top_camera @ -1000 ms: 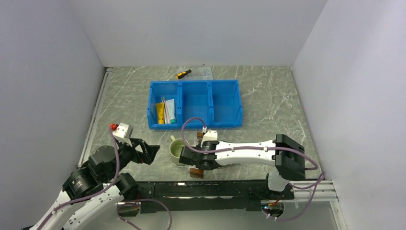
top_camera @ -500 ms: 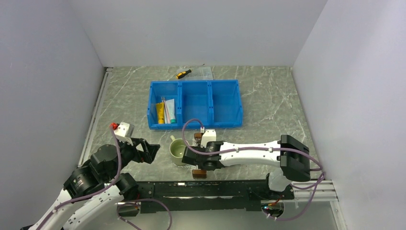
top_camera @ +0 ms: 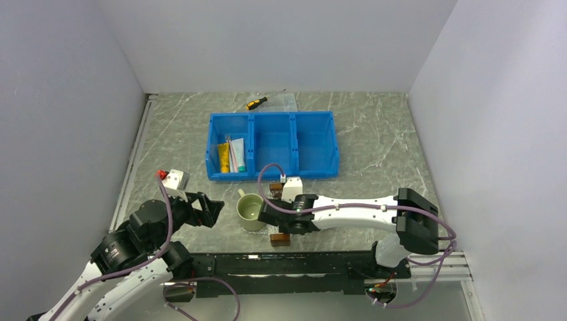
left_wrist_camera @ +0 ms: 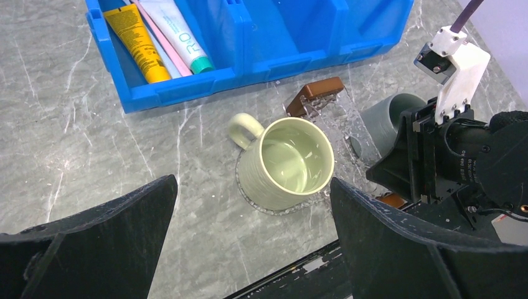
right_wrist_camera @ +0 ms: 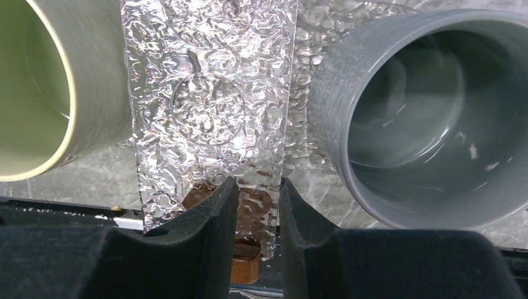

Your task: Prepare toiletry sets of a toothbrush and toothpaste on the tray

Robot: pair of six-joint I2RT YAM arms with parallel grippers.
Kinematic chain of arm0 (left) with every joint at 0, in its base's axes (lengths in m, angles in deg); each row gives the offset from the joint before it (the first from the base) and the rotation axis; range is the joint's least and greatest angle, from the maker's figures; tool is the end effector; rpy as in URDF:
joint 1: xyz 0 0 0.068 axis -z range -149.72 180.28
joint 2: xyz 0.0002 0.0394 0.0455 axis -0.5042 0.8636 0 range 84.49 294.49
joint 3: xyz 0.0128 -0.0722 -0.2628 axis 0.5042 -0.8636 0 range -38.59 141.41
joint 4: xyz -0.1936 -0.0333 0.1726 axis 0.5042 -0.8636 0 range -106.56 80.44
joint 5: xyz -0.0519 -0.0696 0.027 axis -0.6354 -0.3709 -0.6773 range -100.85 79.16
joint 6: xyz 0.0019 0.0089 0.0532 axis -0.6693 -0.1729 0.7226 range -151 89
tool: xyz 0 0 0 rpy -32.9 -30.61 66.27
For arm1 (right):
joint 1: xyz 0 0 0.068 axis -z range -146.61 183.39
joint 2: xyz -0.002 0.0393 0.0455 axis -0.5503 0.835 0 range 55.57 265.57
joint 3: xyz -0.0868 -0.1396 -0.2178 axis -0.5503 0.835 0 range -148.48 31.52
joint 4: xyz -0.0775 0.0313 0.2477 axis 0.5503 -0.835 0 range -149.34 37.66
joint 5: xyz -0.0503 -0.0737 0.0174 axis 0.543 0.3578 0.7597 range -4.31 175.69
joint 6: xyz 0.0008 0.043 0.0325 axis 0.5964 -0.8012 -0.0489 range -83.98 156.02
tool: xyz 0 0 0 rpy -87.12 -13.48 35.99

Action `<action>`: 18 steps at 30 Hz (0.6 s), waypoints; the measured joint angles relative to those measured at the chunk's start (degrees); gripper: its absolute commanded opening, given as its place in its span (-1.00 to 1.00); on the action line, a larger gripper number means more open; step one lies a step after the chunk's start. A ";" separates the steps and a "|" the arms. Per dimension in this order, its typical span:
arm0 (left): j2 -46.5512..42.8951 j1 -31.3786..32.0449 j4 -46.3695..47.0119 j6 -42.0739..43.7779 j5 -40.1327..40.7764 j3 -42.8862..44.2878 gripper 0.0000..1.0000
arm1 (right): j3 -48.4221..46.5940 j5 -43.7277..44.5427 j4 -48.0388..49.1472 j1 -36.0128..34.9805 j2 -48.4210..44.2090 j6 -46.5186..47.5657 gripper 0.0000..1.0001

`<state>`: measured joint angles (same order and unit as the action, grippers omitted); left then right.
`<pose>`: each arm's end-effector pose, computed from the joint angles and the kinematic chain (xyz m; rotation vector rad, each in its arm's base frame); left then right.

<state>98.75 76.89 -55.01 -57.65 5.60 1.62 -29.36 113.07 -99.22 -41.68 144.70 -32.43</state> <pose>0.0487 -0.0368 0.3035 0.1405 1.9363 -0.5903 0.0898 0.2733 0.2123 -0.0677 2.6070 0.1246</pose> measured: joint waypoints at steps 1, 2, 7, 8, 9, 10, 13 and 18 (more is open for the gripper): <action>0.09 0.00 -0.02 0.00 0.02 0.00 0.99 | 0.00 -0.07 0.24 0.00 0.04 0.15 -1.00; 0.15 0.00 -0.02 0.00 0.00 0.00 0.99 | 0.00 -0.11 0.42 0.00 0.11 0.33 -1.00; 0.31 0.00 -0.02 0.00 0.02 0.00 0.99 | 0.00 -0.28 0.39 0.13 0.13 0.39 -1.00; 0.37 0.00 -0.02 0.00 0.02 0.00 0.99 | 0.00 -0.28 0.37 0.13 0.13 0.31 -1.00; 0.50 0.00 -0.04 0.00 0.02 0.00 0.99 | 0.00 -0.26 0.35 0.15 0.13 0.20 -1.00; 0.70 0.00 -0.02 0.00 0.00 0.00 0.99 | 0.00 -0.28 0.31 0.15 0.13 0.02 -1.00; 1.18 0.00 -0.04 0.00 0.00 0.00 0.99 | 0.00 -0.31 0.24 0.13 0.13 -0.61 -1.00; 1.40 0.00 -0.04 0.00 0.00 0.00 0.99 | 0.00 -0.31 0.02 0.13 0.13 -1.79 -1.00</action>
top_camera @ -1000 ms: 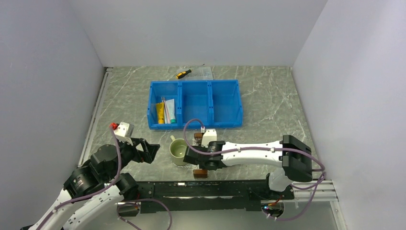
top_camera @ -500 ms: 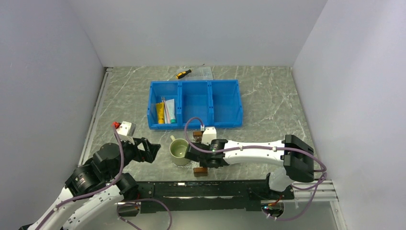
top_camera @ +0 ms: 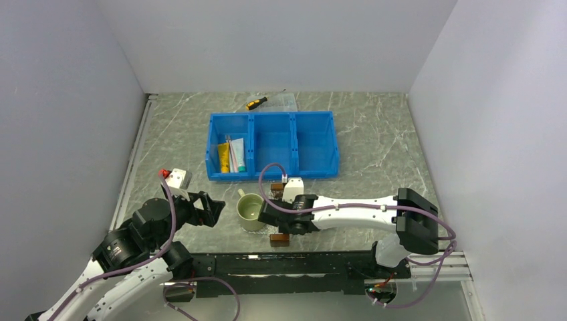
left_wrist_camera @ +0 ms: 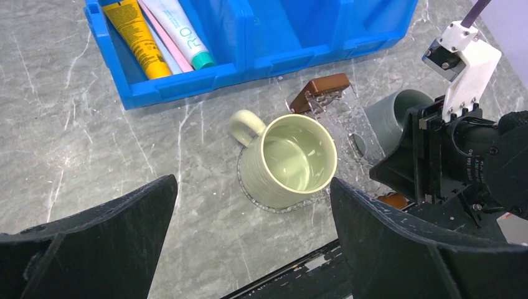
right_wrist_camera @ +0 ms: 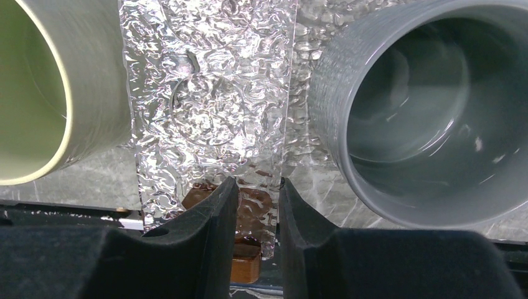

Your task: Prepare toiletry sets of a toothbrush and toothpaste on the tray

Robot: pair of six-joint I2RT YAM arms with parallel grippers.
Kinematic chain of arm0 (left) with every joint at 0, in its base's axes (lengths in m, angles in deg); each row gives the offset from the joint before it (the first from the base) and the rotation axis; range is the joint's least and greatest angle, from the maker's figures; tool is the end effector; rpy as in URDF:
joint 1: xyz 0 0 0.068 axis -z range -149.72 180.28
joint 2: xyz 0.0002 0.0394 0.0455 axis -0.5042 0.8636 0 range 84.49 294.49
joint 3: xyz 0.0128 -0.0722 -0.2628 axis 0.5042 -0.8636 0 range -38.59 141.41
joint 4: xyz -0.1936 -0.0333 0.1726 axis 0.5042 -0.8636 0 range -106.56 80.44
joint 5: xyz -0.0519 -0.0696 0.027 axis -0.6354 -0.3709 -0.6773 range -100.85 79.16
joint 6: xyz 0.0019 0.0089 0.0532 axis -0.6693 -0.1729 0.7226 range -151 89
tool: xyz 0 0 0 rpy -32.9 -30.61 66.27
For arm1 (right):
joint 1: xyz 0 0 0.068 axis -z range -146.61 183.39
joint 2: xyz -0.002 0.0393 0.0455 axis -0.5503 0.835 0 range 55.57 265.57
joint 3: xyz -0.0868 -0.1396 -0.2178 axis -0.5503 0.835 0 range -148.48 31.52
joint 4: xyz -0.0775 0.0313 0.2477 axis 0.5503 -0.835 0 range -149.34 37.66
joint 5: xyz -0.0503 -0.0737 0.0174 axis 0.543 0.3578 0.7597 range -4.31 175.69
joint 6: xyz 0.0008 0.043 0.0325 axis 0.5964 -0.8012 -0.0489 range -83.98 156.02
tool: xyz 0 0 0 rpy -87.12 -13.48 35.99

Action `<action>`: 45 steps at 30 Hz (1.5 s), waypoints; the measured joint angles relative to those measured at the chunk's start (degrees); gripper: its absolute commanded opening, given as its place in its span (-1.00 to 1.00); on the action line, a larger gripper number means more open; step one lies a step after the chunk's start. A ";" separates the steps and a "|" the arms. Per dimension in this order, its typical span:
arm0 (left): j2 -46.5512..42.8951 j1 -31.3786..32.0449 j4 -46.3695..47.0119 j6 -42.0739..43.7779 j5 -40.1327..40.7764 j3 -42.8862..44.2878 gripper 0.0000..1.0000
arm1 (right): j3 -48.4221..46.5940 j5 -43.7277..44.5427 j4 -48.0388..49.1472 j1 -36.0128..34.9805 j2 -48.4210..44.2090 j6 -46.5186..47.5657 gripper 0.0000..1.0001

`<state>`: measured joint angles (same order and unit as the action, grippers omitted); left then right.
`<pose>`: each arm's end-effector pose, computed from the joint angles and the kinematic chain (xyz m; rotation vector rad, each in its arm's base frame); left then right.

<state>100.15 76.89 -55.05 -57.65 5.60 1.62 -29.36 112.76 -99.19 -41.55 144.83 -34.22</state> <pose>0.0519 -0.0401 0.3024 0.1474 1.9588 -0.5756 0.0903 0.2734 0.2117 -0.0256 2.6142 0.1352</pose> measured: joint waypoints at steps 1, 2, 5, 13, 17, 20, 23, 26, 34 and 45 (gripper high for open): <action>0.00 0.00 0.00 0.00 0.00 0.00 0.99 | 0.00 -0.02 -0.13 0.00 0.00 -0.33 -1.00; 0.00 0.00 0.00 0.00 0.00 0.00 0.99 | 0.00 0.00 -0.22 0.00 0.02 -0.52 -1.00; 0.00 0.00 0.00 0.00 0.00 0.00 0.99 | 0.00 0.02 -0.52 0.00 0.00 -1.11 -1.00; 0.00 0.00 0.00 0.00 -0.02 0.00 0.99 | 0.00 0.04 -0.79 0.00 0.00 -1.79 -1.00; 0.04 0.00 0.00 0.00 -0.02 0.00 0.99 | 0.00 0.04 -0.83 0.00 0.00 -1.92 -1.00; 0.31 0.00 0.00 0.00 -0.02 0.00 0.99 | 0.00 0.07 -0.85 0.00 0.00 -1.97 -0.92; 0.37 0.00 0.00 0.00 -0.02 0.00 0.99 | 0.00 0.09 -0.90 0.00 0.00 -1.97 -0.78; 0.37 0.00 0.00 0.00 -0.02 0.00 0.99 | -0.04 0.11 -1.14 0.00 0.00 -1.97 -0.58; 0.37 0.00 -0.02 0.00 0.00 0.00 0.99 | -0.13 0.55 -1.84 0.02 0.00 -1.97 -0.27; 0.37 0.00 0.00 0.00 0.00 0.00 0.99 | -0.50 0.98 -2.69 0.00 0.00 -1.99 -0.07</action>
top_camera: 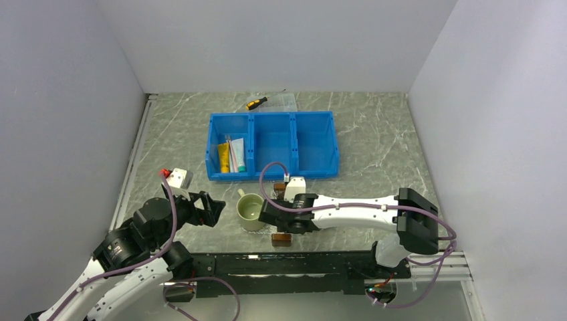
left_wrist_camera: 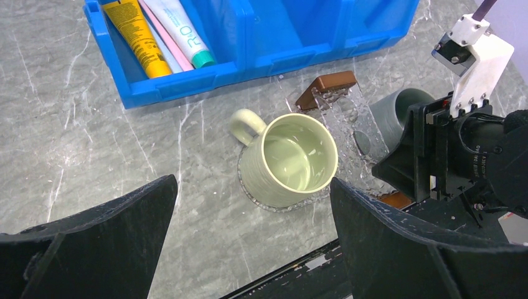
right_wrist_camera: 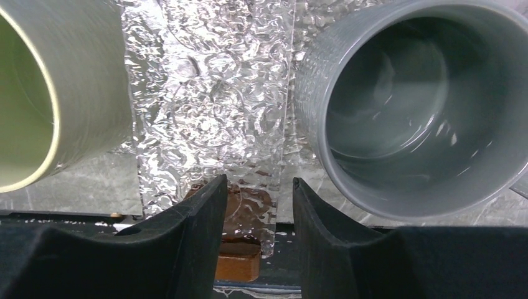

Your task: Prepare toiletry sets of a toothbrush and toothpaste on the tray

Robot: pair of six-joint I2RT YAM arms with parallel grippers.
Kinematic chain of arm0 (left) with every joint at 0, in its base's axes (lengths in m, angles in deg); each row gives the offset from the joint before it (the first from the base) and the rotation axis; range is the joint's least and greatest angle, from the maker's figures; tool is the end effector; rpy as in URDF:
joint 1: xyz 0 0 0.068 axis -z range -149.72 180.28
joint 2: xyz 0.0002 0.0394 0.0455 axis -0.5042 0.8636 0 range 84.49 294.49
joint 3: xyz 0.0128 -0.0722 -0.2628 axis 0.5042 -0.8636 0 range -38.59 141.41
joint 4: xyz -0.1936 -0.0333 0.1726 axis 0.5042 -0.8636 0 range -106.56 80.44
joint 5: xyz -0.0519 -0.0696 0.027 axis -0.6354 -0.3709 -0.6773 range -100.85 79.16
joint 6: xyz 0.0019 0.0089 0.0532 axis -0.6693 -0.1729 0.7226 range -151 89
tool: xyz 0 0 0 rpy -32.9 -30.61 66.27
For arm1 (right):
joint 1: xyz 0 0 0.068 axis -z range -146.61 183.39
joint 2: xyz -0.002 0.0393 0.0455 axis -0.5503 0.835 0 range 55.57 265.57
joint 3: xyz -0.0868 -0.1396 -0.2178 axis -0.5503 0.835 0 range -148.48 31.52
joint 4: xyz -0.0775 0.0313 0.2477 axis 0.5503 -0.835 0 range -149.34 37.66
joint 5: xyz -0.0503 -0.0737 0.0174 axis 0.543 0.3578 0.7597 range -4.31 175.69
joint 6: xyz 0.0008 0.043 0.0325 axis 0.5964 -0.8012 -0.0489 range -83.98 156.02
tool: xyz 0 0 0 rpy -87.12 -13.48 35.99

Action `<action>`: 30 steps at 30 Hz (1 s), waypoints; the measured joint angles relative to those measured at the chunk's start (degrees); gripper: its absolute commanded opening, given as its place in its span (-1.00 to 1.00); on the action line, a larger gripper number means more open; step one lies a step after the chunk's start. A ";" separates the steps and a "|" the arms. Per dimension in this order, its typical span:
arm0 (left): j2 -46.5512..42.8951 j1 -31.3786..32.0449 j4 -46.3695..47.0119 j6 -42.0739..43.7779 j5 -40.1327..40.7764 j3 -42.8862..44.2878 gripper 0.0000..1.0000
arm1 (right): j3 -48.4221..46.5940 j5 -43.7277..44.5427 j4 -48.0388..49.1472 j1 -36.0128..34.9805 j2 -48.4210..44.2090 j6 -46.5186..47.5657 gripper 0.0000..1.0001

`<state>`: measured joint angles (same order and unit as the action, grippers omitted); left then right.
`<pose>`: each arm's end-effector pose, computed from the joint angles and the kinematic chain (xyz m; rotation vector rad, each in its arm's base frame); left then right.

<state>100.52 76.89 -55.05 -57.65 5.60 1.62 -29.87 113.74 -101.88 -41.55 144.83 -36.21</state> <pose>0.0527 -0.0410 0.3021 0.1491 1.9646 -0.5718 0.0899 0.2700 0.2132 0.0102 2.6115 0.0922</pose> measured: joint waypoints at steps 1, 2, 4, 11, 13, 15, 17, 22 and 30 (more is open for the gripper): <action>0.00 0.00 0.00 0.00 0.00 0.00 0.99 | -0.28 0.02 -0.20 0.00 0.00 0.00 -0.06; 0.00 0.00 -0.02 0.00 0.00 0.00 0.99 | -0.59 0.04 -0.35 0.00 0.00 0.00 -0.05; 0.00 0.00 0.00 0.00 -0.02 0.00 0.99 | -1.29 0.17 -0.59 0.00 -0.09 0.02 -0.04; 0.55 0.00 -0.04 -0.17 0.00 0.04 0.99 | -2.97 0.24 -1.70 0.00 -1.57 0.31 -0.02; 0.92 0.00 -0.09 -0.20 -0.02 0.04 0.99 | -3.45 0.24 -2.29 0.00 -2.12 0.63 -0.01; 1.20 0.00 -0.09 -0.17 -0.04 0.04 0.99 | -4.09 0.33 -3.21 0.00 -2.73 0.90 0.00; 1.38 0.00 -0.07 -0.15 -0.13 0.04 0.99 | -4.70 0.46 -4.07 0.00 -3.43 1.38 0.00; 1.73 0.00 -0.02 -0.09 -0.59 0.04 0.99 | -7.87 1.29 -6.62 0.00 -4.26 3.56 0.01; 7.10 0.00 -1.18 0.00 0.11 2.05 0.98 | -16.04 4.81 -10.14 0.00 -4.35 8.63 -0.01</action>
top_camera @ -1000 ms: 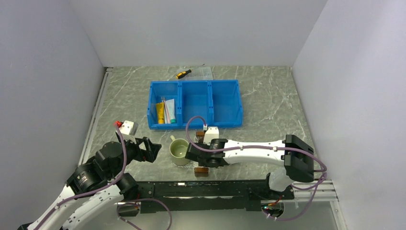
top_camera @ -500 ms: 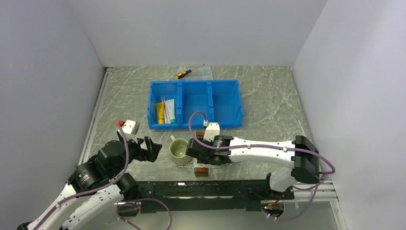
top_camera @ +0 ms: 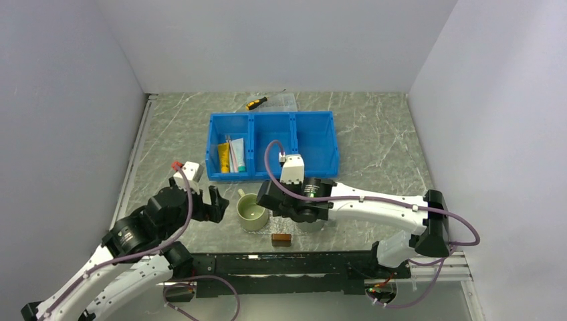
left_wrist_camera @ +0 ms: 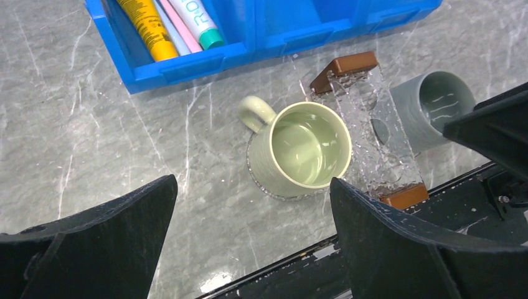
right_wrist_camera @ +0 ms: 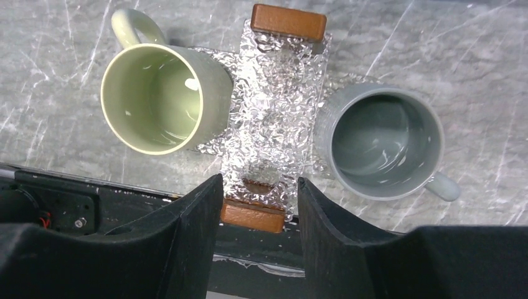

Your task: Prepare toiletry sets of a toothbrush and toothpaste on the tray

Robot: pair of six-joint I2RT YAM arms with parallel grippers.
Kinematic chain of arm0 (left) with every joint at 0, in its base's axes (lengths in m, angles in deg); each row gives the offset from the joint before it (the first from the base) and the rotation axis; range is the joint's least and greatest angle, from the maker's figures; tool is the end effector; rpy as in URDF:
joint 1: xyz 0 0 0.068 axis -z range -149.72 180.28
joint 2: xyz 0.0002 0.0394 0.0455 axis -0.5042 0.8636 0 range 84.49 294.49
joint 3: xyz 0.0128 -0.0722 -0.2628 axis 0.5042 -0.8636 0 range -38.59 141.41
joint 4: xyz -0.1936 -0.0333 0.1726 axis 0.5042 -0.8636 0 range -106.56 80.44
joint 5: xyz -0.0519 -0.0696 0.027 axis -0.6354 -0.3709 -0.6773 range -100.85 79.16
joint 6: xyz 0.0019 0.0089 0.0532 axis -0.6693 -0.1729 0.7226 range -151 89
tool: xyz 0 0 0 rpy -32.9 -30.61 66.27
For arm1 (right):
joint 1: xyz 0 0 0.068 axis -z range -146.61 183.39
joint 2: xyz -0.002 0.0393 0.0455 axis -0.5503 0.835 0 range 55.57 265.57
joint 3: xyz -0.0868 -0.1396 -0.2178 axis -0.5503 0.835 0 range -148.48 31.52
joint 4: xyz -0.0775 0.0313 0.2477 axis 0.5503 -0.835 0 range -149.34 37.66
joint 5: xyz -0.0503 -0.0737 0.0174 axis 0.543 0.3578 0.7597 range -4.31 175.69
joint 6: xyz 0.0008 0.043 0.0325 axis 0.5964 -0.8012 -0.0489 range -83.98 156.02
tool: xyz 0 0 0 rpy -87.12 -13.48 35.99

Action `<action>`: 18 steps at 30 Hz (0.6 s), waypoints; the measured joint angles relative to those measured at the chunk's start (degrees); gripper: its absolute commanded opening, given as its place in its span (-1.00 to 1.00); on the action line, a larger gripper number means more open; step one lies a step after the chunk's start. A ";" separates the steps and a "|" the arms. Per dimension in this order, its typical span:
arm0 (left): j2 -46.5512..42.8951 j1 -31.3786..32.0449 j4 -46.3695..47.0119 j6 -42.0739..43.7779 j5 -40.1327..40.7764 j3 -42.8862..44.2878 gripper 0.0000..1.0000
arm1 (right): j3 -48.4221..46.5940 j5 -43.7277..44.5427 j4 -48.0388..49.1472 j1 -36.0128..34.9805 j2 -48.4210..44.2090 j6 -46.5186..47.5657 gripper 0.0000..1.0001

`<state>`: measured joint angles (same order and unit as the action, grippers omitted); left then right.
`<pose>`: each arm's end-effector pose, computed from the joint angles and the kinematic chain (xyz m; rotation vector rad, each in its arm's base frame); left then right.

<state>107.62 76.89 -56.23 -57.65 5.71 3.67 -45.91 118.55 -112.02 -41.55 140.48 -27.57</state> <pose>0.0658 -0.0547 0.3041 0.1781 2.0603 -0.5046 0.0933 0.2727 0.3083 -0.0975 2.4656 0.2084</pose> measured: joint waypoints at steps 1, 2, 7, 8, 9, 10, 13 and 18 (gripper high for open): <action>1.27 0.00 -0.35 -0.02 0.13 0.70 0.98 | -0.44 0.44 -0.28 0.00 -0.20 0.61 -0.01; 2.95 0.00 -0.79 -0.02 0.35 1.66 0.98 | -0.59 0.94 -0.46 0.00 -0.55 1.18 -0.01; 10.60 0.00 -1.64 -0.04 1.75 6.01 0.98 | -0.63 2.27 -0.98 0.00 -3.54 3.76 -0.02; 12.26 0.00 -1.79 -0.04 1.99 7.13 0.98 | -0.63 2.49 -0.98 0.00 -4.33 4.11 -0.03; 13.46 0.00 -1.84 -0.04 2.27 8.04 0.98 | -0.63 2.75 -0.98 0.00 -5.20 4.39 -0.03; 15.12 -0.02 -1.95 -0.02 2.58 9.40 0.98 | -0.61 2.93 -0.96 0.00 -6.16 4.68 -0.03; 19.08 -0.31 -1.97 0.13 2.80 12.70 0.98 | 0.42 3.23 -0.48 0.00 -9.22 5.49 -0.04; 25.83 -4.02 -0.59 0.90 0.39 17.16 0.94 | 4.50 3.02 0.98 0.00 -13.49 6.69 -0.03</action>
<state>133.46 72.86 -56.82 -56.76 6.11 20.83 -41.41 121.57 -111.04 -41.55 126.99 -20.89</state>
